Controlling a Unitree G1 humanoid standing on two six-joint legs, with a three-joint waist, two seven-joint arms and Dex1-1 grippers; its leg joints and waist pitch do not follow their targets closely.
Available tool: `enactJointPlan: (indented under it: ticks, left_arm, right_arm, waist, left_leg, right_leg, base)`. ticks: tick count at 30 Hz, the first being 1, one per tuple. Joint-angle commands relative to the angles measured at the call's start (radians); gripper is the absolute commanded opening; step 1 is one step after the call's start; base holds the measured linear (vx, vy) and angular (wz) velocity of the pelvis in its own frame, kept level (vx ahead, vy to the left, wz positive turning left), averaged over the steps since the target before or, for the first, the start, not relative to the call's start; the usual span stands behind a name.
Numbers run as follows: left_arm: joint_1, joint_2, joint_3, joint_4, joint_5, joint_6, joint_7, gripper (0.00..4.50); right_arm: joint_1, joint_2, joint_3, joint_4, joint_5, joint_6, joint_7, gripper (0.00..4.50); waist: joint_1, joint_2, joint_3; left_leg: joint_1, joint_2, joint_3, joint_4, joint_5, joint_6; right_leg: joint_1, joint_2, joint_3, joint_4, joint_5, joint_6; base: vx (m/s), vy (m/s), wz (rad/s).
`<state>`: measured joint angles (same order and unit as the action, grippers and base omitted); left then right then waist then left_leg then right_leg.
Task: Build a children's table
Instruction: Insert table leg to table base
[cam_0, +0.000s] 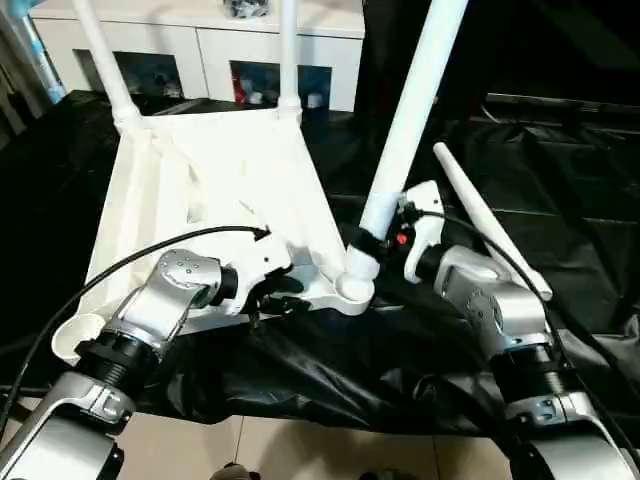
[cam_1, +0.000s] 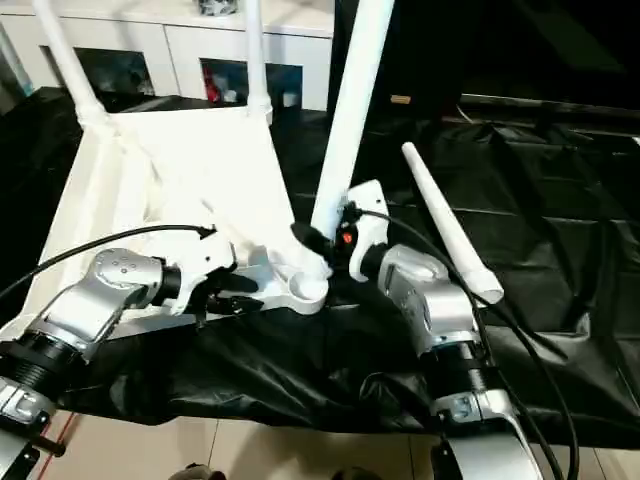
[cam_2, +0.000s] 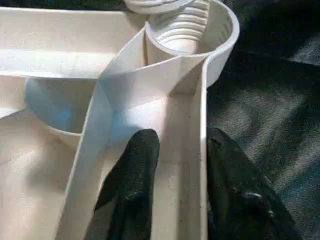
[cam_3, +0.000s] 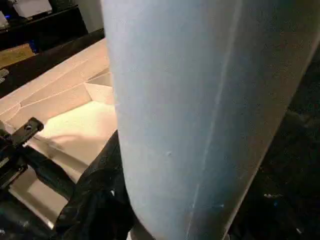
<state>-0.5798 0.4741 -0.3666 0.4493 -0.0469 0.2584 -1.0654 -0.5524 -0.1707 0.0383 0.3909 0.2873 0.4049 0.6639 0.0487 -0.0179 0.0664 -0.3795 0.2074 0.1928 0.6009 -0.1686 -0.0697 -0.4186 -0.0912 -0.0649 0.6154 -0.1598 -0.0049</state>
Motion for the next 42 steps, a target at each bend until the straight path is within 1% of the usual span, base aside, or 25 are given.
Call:
enactJointPlan:
  ticks: [1, 4, 7, 8, 9, 11, 12, 14, 16, 18, 19, 20, 22, 28, 35, 38, 42]
  left_arm:
    - [0.010, 0.019, 0.021, -0.016, -0.007, 0.017, -0.006, 1.24]
    - [0.026, 0.029, 0.028, -0.042, -0.022, 0.028, -0.021, 0.94]
    - [0.036, 0.034, 0.032, -0.052, -0.024, 0.037, -0.026, 0.82]
    - [0.038, 0.035, 0.034, -0.054, -0.024, 0.039, -0.026, 0.60]
    - [0.042, 0.037, 0.035, -0.057, -0.023, 0.043, -0.028, 0.60]
    - [0.052, 0.044, 0.037, -0.069, -0.025, 0.052, -0.030, 0.51]
    - [0.054, 0.045, 0.039, -0.073, -0.027, 0.056, -0.030, 0.44]
    - [0.057, 0.045, 0.042, -0.078, -0.029, 0.060, -0.030, 0.17]
    - [0.061, 0.043, 0.048, -0.085, -0.035, 0.067, -0.030, 0.07]
    - [0.063, 0.041, 0.049, -0.085, -0.036, 0.052, -0.032, 0.03]
    - [0.066, 0.040, 0.050, -0.085, -0.039, 0.046, -0.035, 0.00]
    - [0.070, 0.036, 0.052, -0.084, -0.044, 0.037, -0.041, 0.00]
    - [0.075, 0.029, 0.054, -0.083, -0.047, 0.029, -0.042, 0.00]
    - [0.076, 0.012, 0.056, -0.092, -0.046, 0.037, -0.032, 0.00]
    - [0.067, -0.012, 0.067, -0.083, -0.049, 0.037, -0.009, 0.00]
    - [0.065, -0.023, 0.070, -0.086, -0.055, 0.039, -0.007, 0.00]
    - [0.065, -0.035, 0.067, -0.088, -0.057, 0.040, -0.004, 0.00]
  right_arm:
    - [-0.001, -0.006, -0.005, -0.049, 0.017, 0.014, 0.014, 1.91]
    - [0.006, -0.011, -0.004, -0.060, 0.022, 0.025, 0.022, 1.91]
    - [0.009, -0.015, -0.002, -0.065, 0.023, 0.029, 0.027, 1.91]
    - [0.010, -0.016, -0.001, -0.066, 0.023, 0.030, 0.028, 1.91]
    - [0.011, -0.017, 0.000, -0.069, 0.023, 0.033, 0.030, 1.91]
    - [0.011, -0.019, 0.002, -0.073, 0.023, 0.043, 0.037, 1.91]
    - [0.012, -0.020, 0.002, -0.075, 0.023, 0.046, 0.039, 1.91]
    - [0.013, -0.021, 0.006, -0.077, 0.024, 0.054, 0.044, 1.91]
    - [0.014, -0.024, 0.015, -0.078, 0.024, 0.067, 0.055, 1.91]
    - [0.016, -0.025, 0.026, -0.073, 0.021, 0.075, 0.063, 1.91]
    - [0.017, -0.025, 0.030, -0.072, 0.020, 0.077, 0.067, 1.91]
    - [0.019, -0.025, 0.036, -0.069, 0.019, 0.081, 0.073, 1.91]
    - [0.020, -0.024, 0.042, -0.061, 0.017, 0.085, 0.079, 1.91]
    - [0.018, -0.022, 0.049, -0.038, 0.009, 0.088, 0.086, 1.91]
    - [0.021, -0.028, 0.056, -0.043, 0.014, 0.105, 0.095, 1.91]
    - [0.022, -0.030, 0.056, -0.035, 0.010, 0.101, 0.096, 1.91]
    - [0.023, -0.028, 0.046, 0.000, 0.000, 0.074, 0.089, 1.91]
  waist:
    - [-0.001, 0.015, -0.079]
    - [-0.006, 0.015, -0.079]
    - [-0.009, 0.016, -0.079]
    - [-0.009, 0.016, -0.079]
    - [-0.009, 0.016, -0.080]
    - [-0.010, 0.014, -0.080]
    - [-0.010, 0.014, -0.080]
    - [-0.010, 0.015, -0.080]
    - [-0.012, 0.015, -0.079]
    - [-0.014, 0.015, -0.079]
    - [-0.014, 0.010, -0.080]
    - [-0.014, 0.010, -0.079]
    - [-0.013, 0.011, -0.079]
    - [-0.014, 0.010, -0.076]
    - [-0.013, 0.008, -0.077]
    - [-0.012, 0.007, -0.077]
    - [-0.011, 0.007, -0.077]
  left_leg:
    - [0.023, 0.016, -0.010, -0.074, -0.273, -0.038]
    - [0.021, 0.017, -0.012, -0.075, -0.273, -0.035]
    - [0.023, 0.017, -0.011, -0.075, -0.274, -0.034]
    - [0.022, 0.017, -0.011, -0.075, -0.270, -0.034]
    - [0.022, 0.016, -0.011, -0.074, -0.269, -0.034]
    - [0.022, 0.017, -0.010, -0.074, -0.263, -0.032]
    - [0.021, 0.017, -0.010, -0.074, -0.259, -0.030]
    - [0.022, 0.016, -0.010, -0.074, -0.258, -0.029]
    - [0.022, 0.016, -0.011, -0.074, -0.266, -0.030]
    - [0.019, 0.016, -0.012, -0.075, -0.266, -0.030]
    - [0.019, 0.016, -0.012, -0.074, -0.260, -0.028]
    - [0.019, 0.016, -0.011, -0.074, -0.258, -0.025]
    - [0.021, 0.016, -0.010, -0.073, -0.254, -0.024]
    - [0.023, 0.016, -0.011, -0.075, -0.279, -0.029]
    - [0.022, 0.016, -0.009, -0.074, -0.270, -0.026]
    - [0.022, 0.016, -0.010, -0.074, -0.268, -0.025]
    - [0.022, 0.016, -0.009, -0.074, -0.266, -0.024]
  right_leg:
    - [0.052, -0.040, 0.040, -0.072, -0.267, -0.198]
    - [0.052, -0.040, 0.040, -0.071, -0.267, -0.195]
    - [0.051, -0.039, 0.040, -0.071, -0.267, -0.201]
    - [0.051, -0.039, 0.040, -0.071, -0.257, -0.204]
    - [0.051, -0.039, 0.040, -0.071, -0.253, -0.205]
    - [0.052, -0.038, 0.040, -0.069, -0.244, -0.208]
    - [0.052, -0.039, 0.040, -0.069, -0.242, -0.209]
    - [0.052, -0.038, 0.040, -0.069, -0.240, -0.210]
    - [0.052, -0.038, 0.040, -0.070, -0.252, -0.208]
    - [0.054, -0.038, 0.040, -0.070, -0.255, -0.206]
    - [0.054, -0.040, 0.040, -0.069, -0.255, -0.203]
    - [0.053, -0.039, 0.041, -0.071, -0.258, -0.202]
    - [0.052, -0.040, 0.041, -0.070, -0.258, -0.203]
    - [0.049, -0.039, 0.041, -0.075, -0.303, -0.191]
    - [0.050, -0.040, 0.043, -0.075, -0.293, -0.195]
    - [0.050, -0.040, 0.042, -0.075, -0.298, -0.190]
    - [0.049, -0.040, 0.042, -0.076, -0.300, -0.189]
  base:
    - [0.000, 0.000, 0.00]
    - [0.000, 0.000, 0.00]
    - [0.000, 0.000, 0.00]
    - [0.000, 0.000, 0.00]
    - [0.000, 0.000, 0.00]
    - [0.000, 0.000, 0.00]
    - [0.000, 0.000, 0.00]
    - [0.000, 0.000, 0.00]
    - [0.000, 0.000, 0.00]
    - [0.000, 0.000, 0.00]
    - [0.000, 0.000, 0.00]
    - [0.000, 0.000, 0.00]
    - [0.000, 0.000, 0.00]
    - [0.000, 0.000, 0.00]
    - [0.000, 0.000, 0.00]
    - [0.000, 0.000, 0.00]
    - [0.000, 0.000, 0.00]
